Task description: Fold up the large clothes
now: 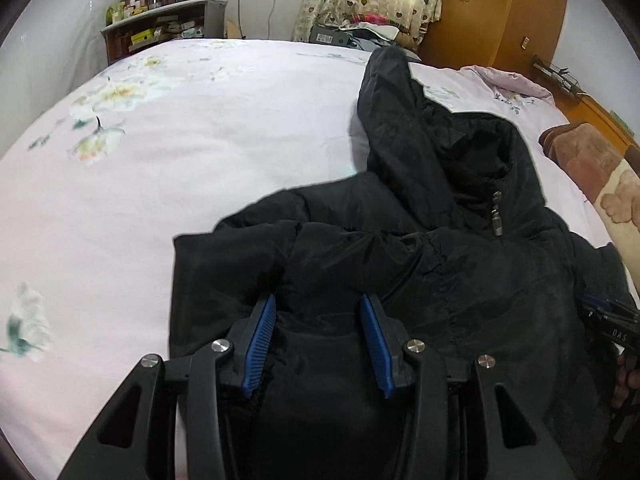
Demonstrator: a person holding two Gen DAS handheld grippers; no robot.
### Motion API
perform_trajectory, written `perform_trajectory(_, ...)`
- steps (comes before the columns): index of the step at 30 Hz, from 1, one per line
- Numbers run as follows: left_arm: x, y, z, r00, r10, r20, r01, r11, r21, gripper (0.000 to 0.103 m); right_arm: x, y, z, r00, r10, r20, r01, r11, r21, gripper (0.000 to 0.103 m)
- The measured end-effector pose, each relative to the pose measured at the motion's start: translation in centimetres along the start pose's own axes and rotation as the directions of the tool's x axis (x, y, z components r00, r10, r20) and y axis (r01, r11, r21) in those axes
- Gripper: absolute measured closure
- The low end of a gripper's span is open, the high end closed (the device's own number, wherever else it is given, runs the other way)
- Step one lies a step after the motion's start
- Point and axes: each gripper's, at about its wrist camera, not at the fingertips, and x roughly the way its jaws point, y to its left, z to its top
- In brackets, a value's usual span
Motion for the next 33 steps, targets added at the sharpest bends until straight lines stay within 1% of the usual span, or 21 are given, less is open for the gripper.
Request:
perform_trajectory(3, -3.7, 0.3, -0.1, 0.997, -0.054, 0.052, 0.055, 0.998, -0.009, 0.058, -3.4, -0.1, -0.5, 0.997, 0.023, 0.074, -0.023, 1.000, 0.010, 0.058)
perform_trajectory(5, -5.4, 0.3, -1.3, 0.996, -0.056, 0.069, 0.056, 0.998, 0.002, 0.058, -5.2, 0.1, -1.5, 0.994, 0.048, 0.102, -0.050, 0.999, 0.015, 0.058)
perform_trajectory(7, -5.1, 0.5, -2.9, 0.999, -0.039, 0.034, 0.038, 0.999, 0.010, 0.058, -5.0, 0.3, -2.6, 0.995, 0.054, 0.086, -0.054, 0.999, -0.001, 0.058)
perform_trajectory(9, -3.6, 1.0, -4.3, 1.000, -0.010, -0.021, 0.011, 1.000, 0.009, 0.060, -3.0, 0.3, -3.6, 0.999, 0.046, 0.024, -0.045, 0.999, -0.006, 0.058)
perform_trajectory(10, -3.1, 1.3, -4.7, 1.000, -0.013, -0.028, 0.013, 1.000, 0.004, 0.060, -2.2, 0.3, -3.9, 0.999, 0.046, 0.006, -0.046, 0.999, -0.006, 0.059)
perform_trajectory(12, -2.7, 1.5, -4.8, 1.000, -0.007, -0.029, 0.007, 1.000, -0.002, 0.059, -1.3, 0.3, -4.4, 0.999, 0.051, -0.001, -0.051, 0.999, -0.013, 0.059)
perform_trajectory(16, -2.7, 1.5, -5.0, 0.999, 0.027, -0.041, -0.026, 0.999, 0.034, 0.059, -1.2, 1.0, -4.4, 1.000, 0.027, -0.012, -0.028, 0.999, -0.040, 0.059)
perform_trajectory(18, -3.4, 1.1, -4.5, 0.997, 0.042, -0.058, -0.040, 0.999, 0.032, 0.060, -1.9, 1.1, -4.3, 0.999, 0.023, -0.027, -0.024, 0.999, -0.033, 0.059)
perform_trajectory(21, -5.9, 0.7, -4.8, 0.997, 0.049, -0.054, -0.047, 0.998, 0.035, 0.060, -4.8, 1.0, -4.7, 1.000, 0.022, 0.000, -0.022, 1.000, -0.009, 0.059)
perform_trajectory(23, -7.9, 0.1, -5.4, 0.997, 0.057, -0.050, -0.055, 0.997, 0.047, 0.060, -7.2, 1.0, -5.7, 0.999, 0.018, 0.026, -0.018, 1.000, -0.003, 0.059)
perform_trajectory(26, -11.7, -1.2, -6.8, 0.999, 0.040, -0.017, -0.039, 0.997, 0.064, 0.060, -10.8, 1.0, -7.6, 0.999, 0.014, 0.052, -0.015, 1.000, 0.008, 0.059)
perform_trajectory(33, -20.2, -3.7, -10.7, 0.999, -0.041, 0.032, 0.039, 0.997, 0.068, 0.060, -18.9, 0.3, -11.5, 0.991, -0.014, 0.132, 0.010, 1.000, 0.026, 0.059)
